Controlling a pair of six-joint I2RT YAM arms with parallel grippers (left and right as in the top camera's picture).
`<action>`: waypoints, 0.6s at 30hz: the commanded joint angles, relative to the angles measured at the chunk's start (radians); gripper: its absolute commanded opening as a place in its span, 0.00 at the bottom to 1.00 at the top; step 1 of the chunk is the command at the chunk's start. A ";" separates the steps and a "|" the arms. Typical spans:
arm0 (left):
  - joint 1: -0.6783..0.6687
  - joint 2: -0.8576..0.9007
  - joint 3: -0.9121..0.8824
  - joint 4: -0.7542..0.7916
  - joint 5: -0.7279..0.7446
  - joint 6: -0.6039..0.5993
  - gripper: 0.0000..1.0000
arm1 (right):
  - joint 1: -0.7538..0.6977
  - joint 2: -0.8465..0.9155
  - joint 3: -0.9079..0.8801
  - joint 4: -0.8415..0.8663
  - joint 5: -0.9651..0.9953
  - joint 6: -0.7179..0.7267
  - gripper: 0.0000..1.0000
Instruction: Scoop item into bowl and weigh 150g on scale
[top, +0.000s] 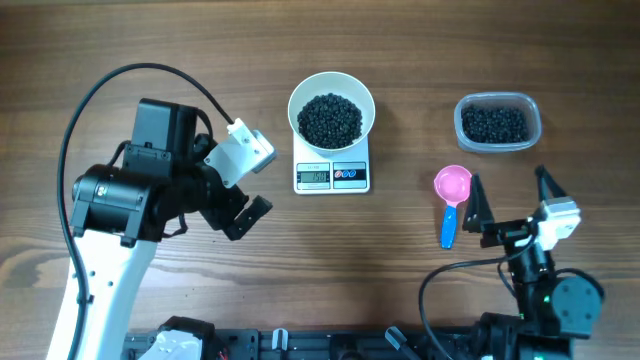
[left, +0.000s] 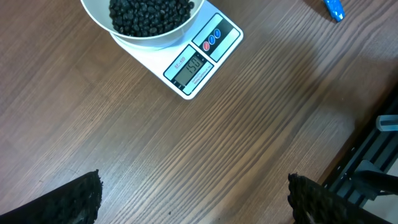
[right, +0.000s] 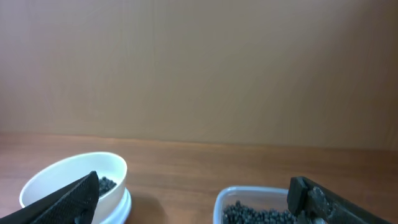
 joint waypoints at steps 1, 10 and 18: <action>0.006 0.000 0.010 0.001 0.002 0.011 1.00 | 0.003 -0.086 -0.069 0.034 0.009 -0.034 1.00; 0.006 0.000 0.010 0.001 0.002 0.011 1.00 | 0.109 -0.085 -0.109 -0.032 0.009 -0.203 1.00; 0.006 0.000 0.010 0.001 0.002 0.012 1.00 | 0.109 -0.085 -0.209 0.052 0.017 -0.167 1.00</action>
